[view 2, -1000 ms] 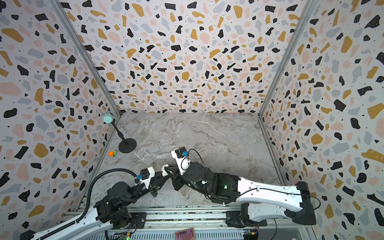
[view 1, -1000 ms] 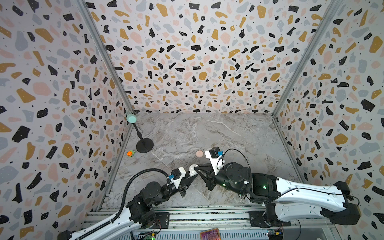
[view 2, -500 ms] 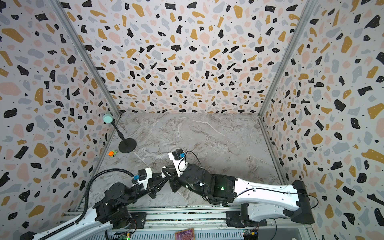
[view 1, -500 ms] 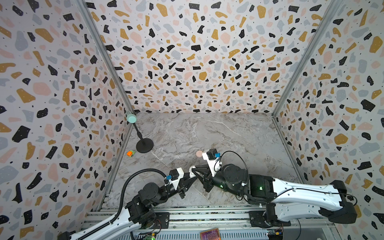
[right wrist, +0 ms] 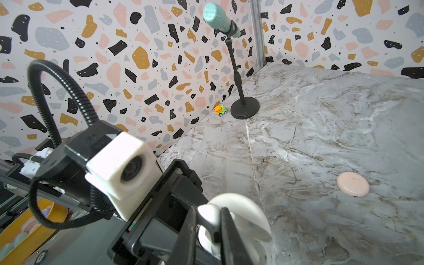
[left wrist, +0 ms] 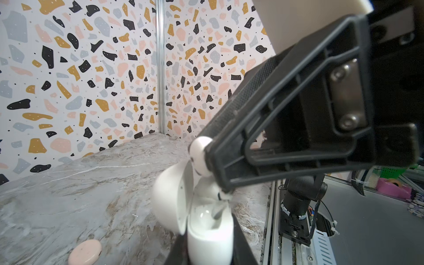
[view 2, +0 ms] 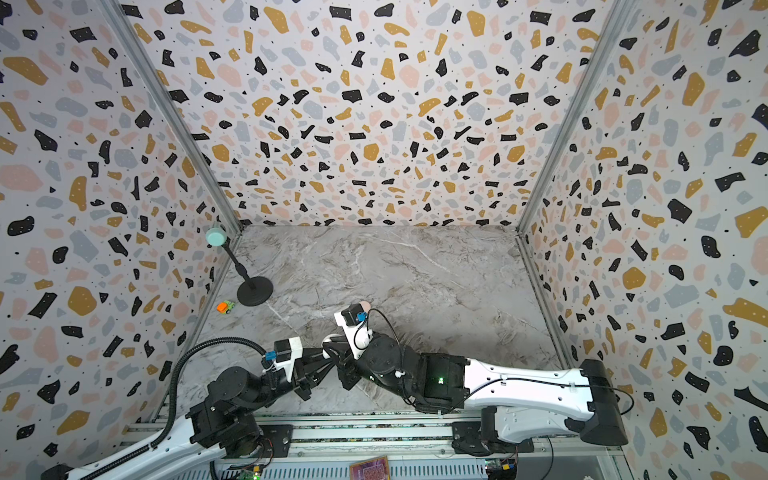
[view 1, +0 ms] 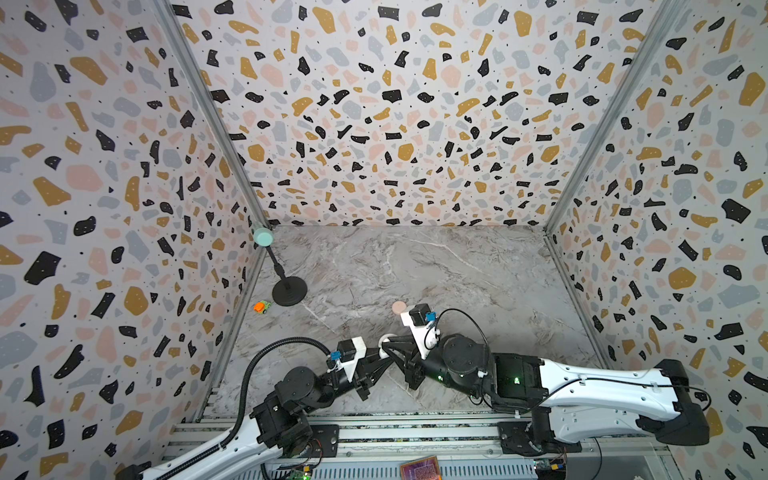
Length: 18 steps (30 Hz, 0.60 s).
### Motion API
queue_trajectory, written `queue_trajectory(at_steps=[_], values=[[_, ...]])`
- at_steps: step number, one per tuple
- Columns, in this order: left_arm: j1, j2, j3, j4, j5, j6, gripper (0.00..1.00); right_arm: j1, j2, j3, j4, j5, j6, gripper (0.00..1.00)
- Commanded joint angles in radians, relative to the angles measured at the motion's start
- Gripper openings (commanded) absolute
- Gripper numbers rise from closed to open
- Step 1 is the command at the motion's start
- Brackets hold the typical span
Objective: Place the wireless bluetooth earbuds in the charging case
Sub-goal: 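Lower the earbud stem into the empty slot of the white case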
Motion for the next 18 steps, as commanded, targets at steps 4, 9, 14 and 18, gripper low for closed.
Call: queue_trajectory(at_steps=[4, 9, 14, 18], values=[[0.005, -0.010, -0.005, 0.073, 0.027, -0.023, 0.00, 0.010, 0.002, -0.008, 0.040, 0.020, -0.012, 0.16], [0.009, -0.012, -0.003, 0.073, 0.028, -0.031, 0.00, 0.012, 0.007, -0.010, 0.038, 0.030, -0.015, 0.16], [0.009, -0.013, -0.003, 0.073, 0.034, -0.041, 0.00, 0.013, 0.006, -0.018, 0.034, 0.035, -0.012, 0.16], [0.011, -0.015, -0.003, 0.073, 0.032, -0.043, 0.00, 0.016, -0.004, -0.024, 0.032, 0.042, -0.009, 0.16]])
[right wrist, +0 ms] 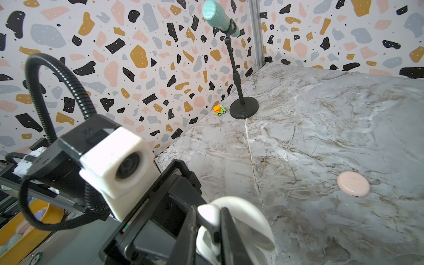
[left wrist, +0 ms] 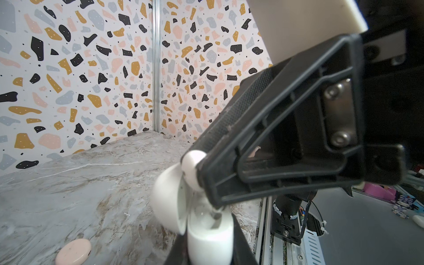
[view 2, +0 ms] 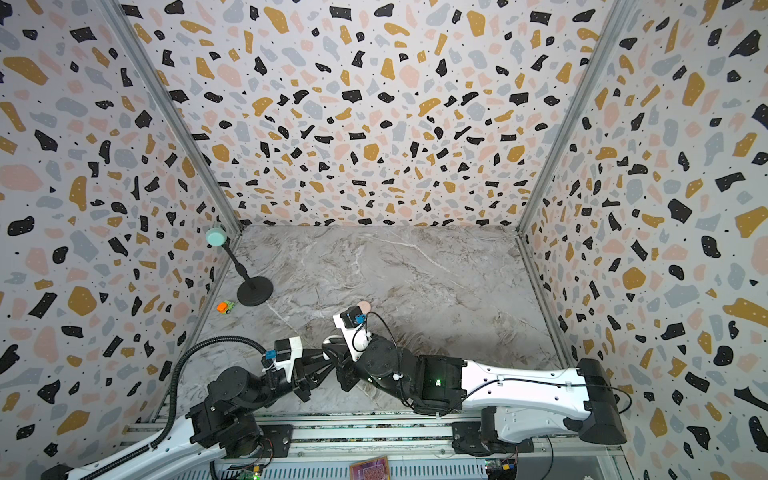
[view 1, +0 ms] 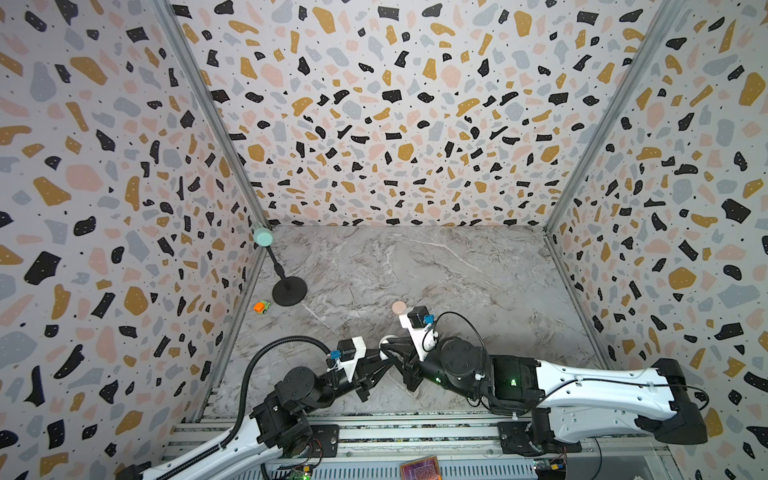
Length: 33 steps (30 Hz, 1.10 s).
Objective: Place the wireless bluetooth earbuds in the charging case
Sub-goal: 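Lower the earbud stem into the empty slot of the white case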
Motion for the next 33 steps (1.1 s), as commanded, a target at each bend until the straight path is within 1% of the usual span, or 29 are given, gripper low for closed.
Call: queue_trajectory(at_steps=[1, 15, 33], values=[[0.008, -0.015, -0.003, 0.073, 0.012, -0.010, 0.00, 0.007, -0.015, -0.008, 0.007, 0.023, -0.008, 0.16], [0.011, -0.021, -0.003, 0.073, 0.004, -0.016, 0.00, 0.012, -0.021, -0.026, 0.011, 0.021, 0.001, 0.16], [0.012, -0.022, -0.003, 0.071, -0.010, -0.018, 0.00, 0.016, -0.026, -0.027, 0.006, 0.029, 0.007, 0.22]])
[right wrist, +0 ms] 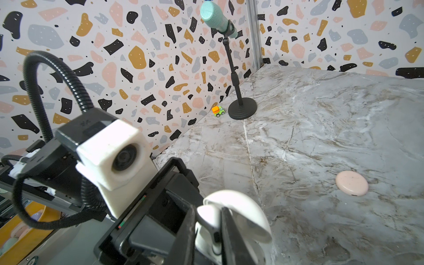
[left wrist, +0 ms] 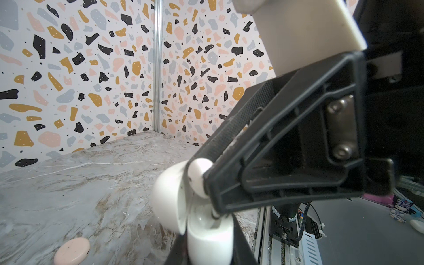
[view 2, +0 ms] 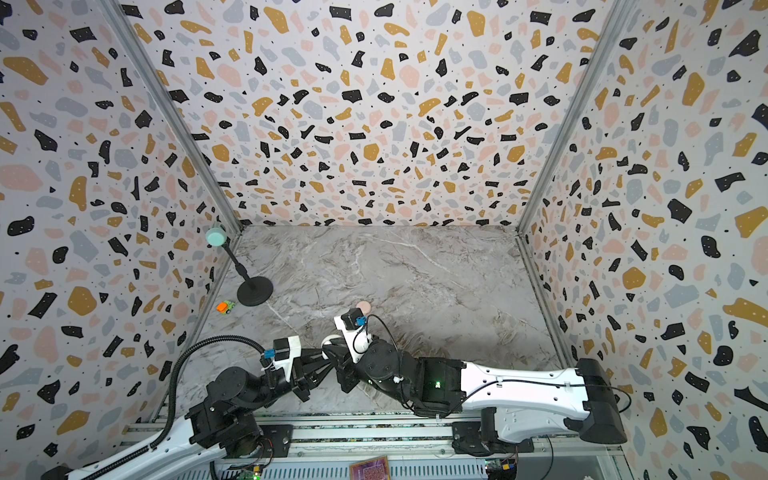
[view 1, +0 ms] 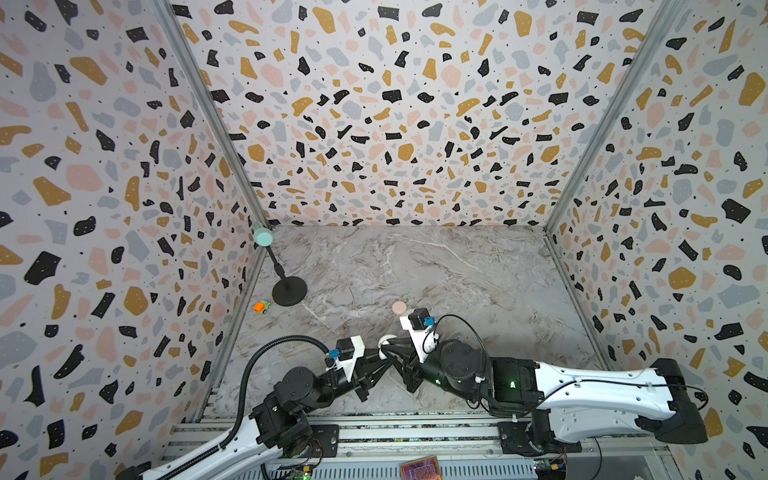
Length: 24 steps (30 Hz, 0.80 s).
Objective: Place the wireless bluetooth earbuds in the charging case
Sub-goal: 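Lower the earbud stem into the empty slot of the white case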
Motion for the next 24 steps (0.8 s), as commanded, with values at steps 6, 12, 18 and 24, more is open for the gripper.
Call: queue_trajectory(at_steps=[6, 12, 18, 24], values=[[0.009, -0.011, -0.004, 0.076, -0.006, -0.001, 0.00, 0.006, -0.022, -0.007, -0.018, 0.015, 0.006, 0.23], [0.009, -0.009, -0.005, 0.077, -0.007, -0.004, 0.00, 0.007, -0.022, -0.004, -0.018, 0.019, 0.003, 0.24], [0.008, -0.011, -0.005, 0.075, -0.007, -0.005, 0.00, 0.007, -0.026, -0.008, -0.015, 0.022, 0.008, 0.25], [0.010, -0.011, -0.005, 0.074, -0.005, -0.002, 0.00, 0.010, -0.039, -0.003, -0.018, 0.018, 0.010, 0.27]])
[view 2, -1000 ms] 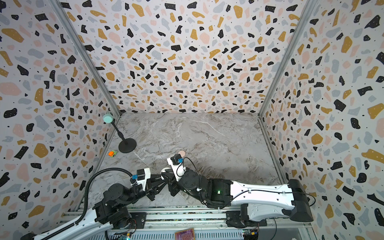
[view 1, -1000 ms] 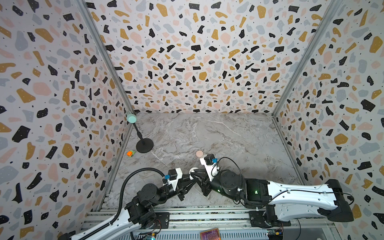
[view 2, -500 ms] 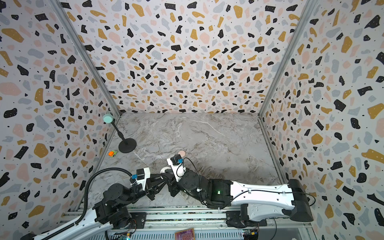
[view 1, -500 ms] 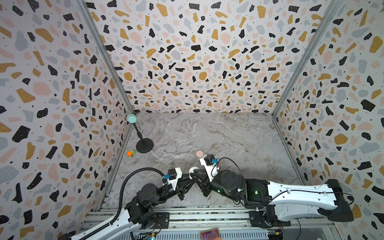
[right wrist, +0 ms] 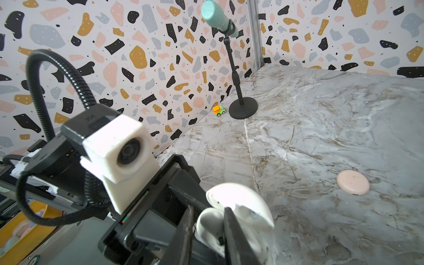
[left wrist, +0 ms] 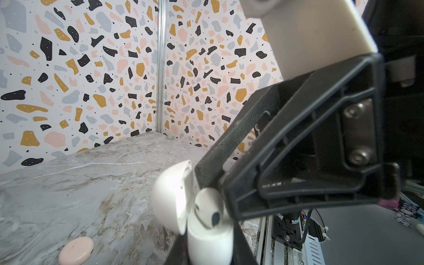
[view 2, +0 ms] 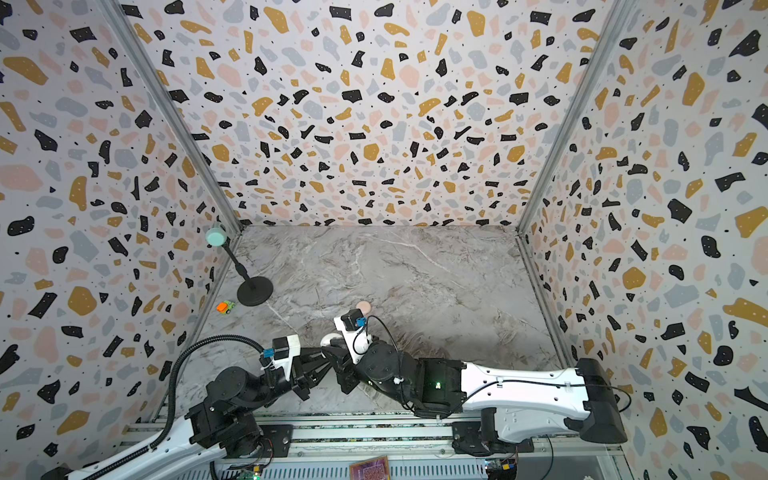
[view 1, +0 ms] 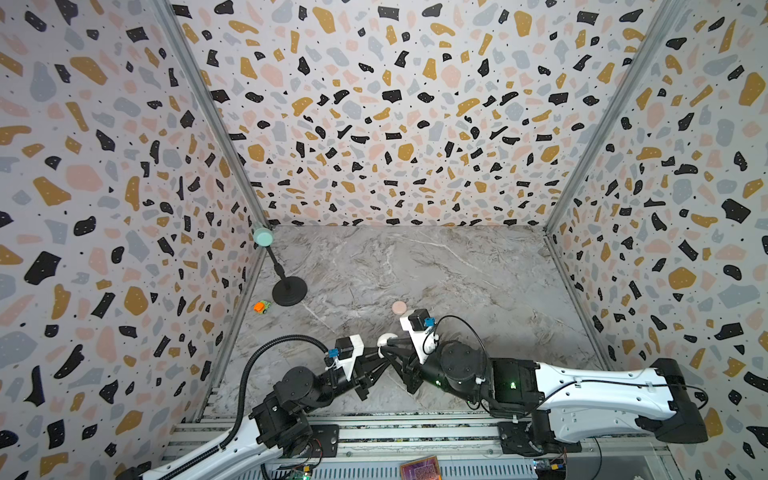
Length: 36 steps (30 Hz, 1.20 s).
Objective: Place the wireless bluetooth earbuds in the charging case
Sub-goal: 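Lower the earbud stem into the empty slot of the white case, then open the right gripper and draw it back from the case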
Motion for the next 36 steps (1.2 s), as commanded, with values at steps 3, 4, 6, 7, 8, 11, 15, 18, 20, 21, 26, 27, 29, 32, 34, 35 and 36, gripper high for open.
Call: queue_trajectory(at_steps=[3, 4, 6, 7, 8, 11, 15, 18, 20, 21, 26, 27, 29, 32, 34, 35, 36], values=[[0.004, -0.012, -0.008, 0.072, 0.010, 0.009, 0.00, 0.011, -0.052, 0.003, -0.025, 0.023, 0.005, 0.31], [0.005, -0.013, -0.008, 0.070, 0.009, 0.010, 0.00, 0.011, -0.057, 0.003, -0.026, 0.025, 0.004, 0.32], [0.004, -0.012, -0.006, 0.066, 0.006, 0.014, 0.00, 0.011, -0.072, 0.002, -0.030, 0.033, 0.001, 0.34], [0.004, -0.012, -0.006, 0.066, 0.008, 0.015, 0.00, 0.012, -0.079, 0.002, -0.031, 0.035, 0.001, 0.36], [0.004, -0.012, -0.005, 0.066, 0.010, 0.016, 0.00, 0.012, -0.085, 0.001, -0.031, 0.035, -0.001, 0.37], [0.005, -0.014, -0.008, 0.064, 0.017, 0.026, 0.00, 0.013, -0.107, 0.006, -0.042, 0.035, -0.004, 0.44], [0.004, -0.017, -0.011, 0.067, 0.028, 0.041, 0.00, 0.014, -0.131, 0.020, -0.067, 0.040, -0.021, 0.63], [0.004, -0.023, -0.018, 0.076, 0.064, 0.074, 0.00, 0.012, -0.139, 0.024, -0.092, 0.066, -0.018, 0.80], [0.005, -0.028, -0.020, 0.081, 0.067, 0.075, 0.00, 0.008, -0.142, 0.023, -0.104, 0.066, -0.008, 0.91], [0.004, -0.029, -0.021, 0.083, 0.070, 0.075, 0.00, 0.003, -0.145, 0.023, -0.109, 0.066, -0.002, 0.94], [0.004, -0.015, -0.020, 0.103, 0.107, 0.083, 0.00, -0.050, -0.199, -0.022, -0.093, -0.006, 0.047, 0.99], [0.004, -0.010, -0.020, 0.106, 0.119, 0.083, 0.00, -0.076, -0.218, -0.042, -0.075, -0.052, 0.057, 0.99], [0.005, 0.000, -0.020, 0.114, 0.146, 0.083, 0.00, -0.130, -0.249, -0.075, -0.046, -0.149, 0.086, 0.99], [0.006, 0.012, -0.017, 0.119, 0.172, 0.086, 0.00, -0.204, -0.285, -0.124, 0.005, -0.299, 0.116, 0.99], [0.006, 0.017, -0.018, 0.126, 0.188, 0.077, 0.00, -0.236, -0.301, -0.150, 0.030, -0.368, 0.131, 0.99], [0.006, 0.019, -0.020, 0.130, 0.199, 0.075, 0.00, -0.247, -0.304, -0.160, 0.039, -0.399, 0.139, 0.99], [0.006, 0.022, -0.020, 0.132, 0.209, 0.071, 0.00, -0.259, -0.305, -0.168, 0.047, -0.428, 0.145, 0.99]])
